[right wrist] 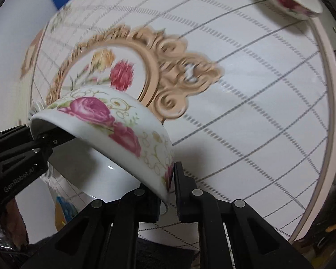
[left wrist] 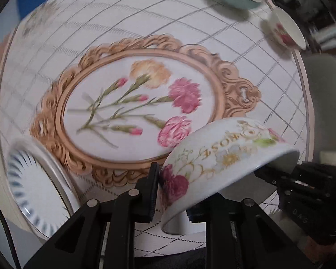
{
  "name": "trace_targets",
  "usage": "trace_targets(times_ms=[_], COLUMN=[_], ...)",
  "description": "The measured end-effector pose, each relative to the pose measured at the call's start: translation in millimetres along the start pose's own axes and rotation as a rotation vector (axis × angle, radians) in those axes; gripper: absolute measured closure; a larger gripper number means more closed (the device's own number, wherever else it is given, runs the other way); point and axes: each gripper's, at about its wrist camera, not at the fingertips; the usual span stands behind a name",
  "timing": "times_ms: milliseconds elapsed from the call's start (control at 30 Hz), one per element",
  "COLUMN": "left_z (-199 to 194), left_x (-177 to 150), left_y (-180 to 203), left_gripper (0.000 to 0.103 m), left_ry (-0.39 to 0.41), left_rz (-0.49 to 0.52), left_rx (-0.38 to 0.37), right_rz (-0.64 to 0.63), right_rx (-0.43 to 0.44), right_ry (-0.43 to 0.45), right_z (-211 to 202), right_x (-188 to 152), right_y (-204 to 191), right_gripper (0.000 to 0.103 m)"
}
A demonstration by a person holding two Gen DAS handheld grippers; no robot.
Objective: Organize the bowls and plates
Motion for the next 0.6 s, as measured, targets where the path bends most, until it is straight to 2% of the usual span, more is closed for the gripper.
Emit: trace_targets(times_ms=[100,233,467,600], left_z=[9,14,38,36], left_x=[-8,-27,-37,-42], left_y=[-12,-23,-26,-28], left_gripper=[0.086,0.086,0.086,0.085], left_ry=[-0.026,-0.045,-0.074,-0.065], left_rz=[-0.034,-0.048,-0.055,-0.05], left_rx=[0.02,0.015,0.013,0.006], right_rz=[-0.021,-0.092,-0.06,-0.052], right_rx=[0.015,-0.023,-0.04,-0.043], right_ry=[-0.043,-0.063,-0.061,-0.065], right_z=[6,10,12,13], right_x=[2,-4,-4,0], right_y=[-14,-37,-37,-41], right_gripper=[0.091,0.092,0.092,0.092])
Point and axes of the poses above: each gripper's, at about its wrist camera, not at the fingertips, and z roughly the way its jaws point, y to its right, x to its top, and after that the axes turned 7 degrees about -x, right-handed
